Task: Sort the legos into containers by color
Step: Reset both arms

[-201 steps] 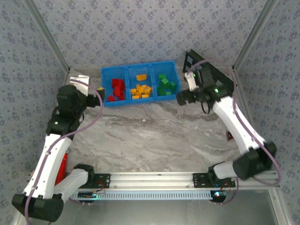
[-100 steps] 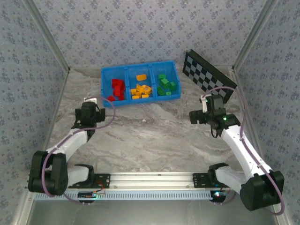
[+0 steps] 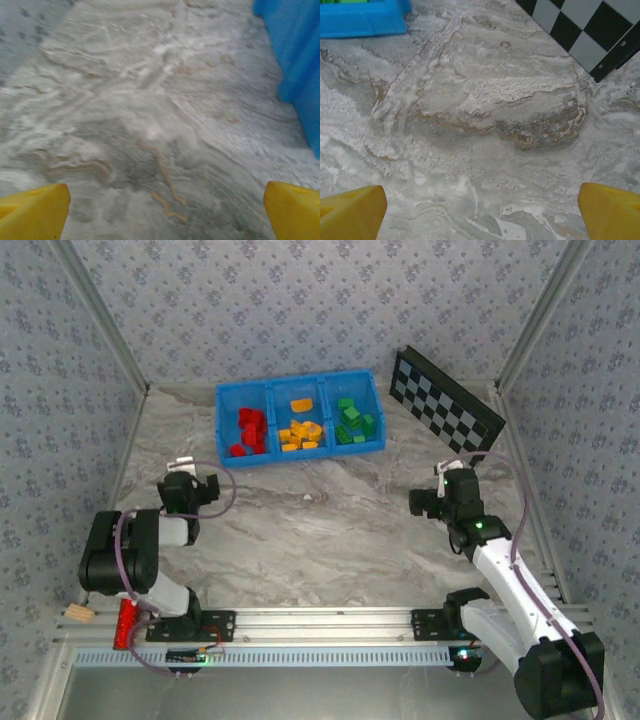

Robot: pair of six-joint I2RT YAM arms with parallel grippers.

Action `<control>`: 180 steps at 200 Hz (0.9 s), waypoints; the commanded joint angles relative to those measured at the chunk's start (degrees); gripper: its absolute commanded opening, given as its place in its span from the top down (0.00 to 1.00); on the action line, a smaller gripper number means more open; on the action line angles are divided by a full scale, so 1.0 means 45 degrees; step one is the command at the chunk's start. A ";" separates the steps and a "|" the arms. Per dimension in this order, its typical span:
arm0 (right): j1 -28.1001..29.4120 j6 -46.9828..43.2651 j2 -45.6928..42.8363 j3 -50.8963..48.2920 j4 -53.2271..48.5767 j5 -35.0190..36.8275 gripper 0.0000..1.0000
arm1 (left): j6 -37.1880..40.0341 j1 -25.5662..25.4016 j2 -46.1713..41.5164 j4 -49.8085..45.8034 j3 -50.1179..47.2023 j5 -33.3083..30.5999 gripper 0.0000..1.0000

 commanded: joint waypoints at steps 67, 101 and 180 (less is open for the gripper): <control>-0.1922 -0.0853 0.1881 -0.1729 0.7678 0.0868 0.00 | -0.0001 -0.0005 -0.0027 0.0791 0.0555 0.1153 0.01; -0.3033 -0.1346 0.3888 -0.1494 0.9168 -0.1135 0.00 | 0.0004 -0.0009 -0.0030 0.0776 0.0566 0.1136 0.01; -0.3178 -0.1971 0.6413 -0.1678 1.1815 -0.2944 0.00 | 0.0019 -0.0034 -0.0031 0.0776 0.0568 0.1118 0.01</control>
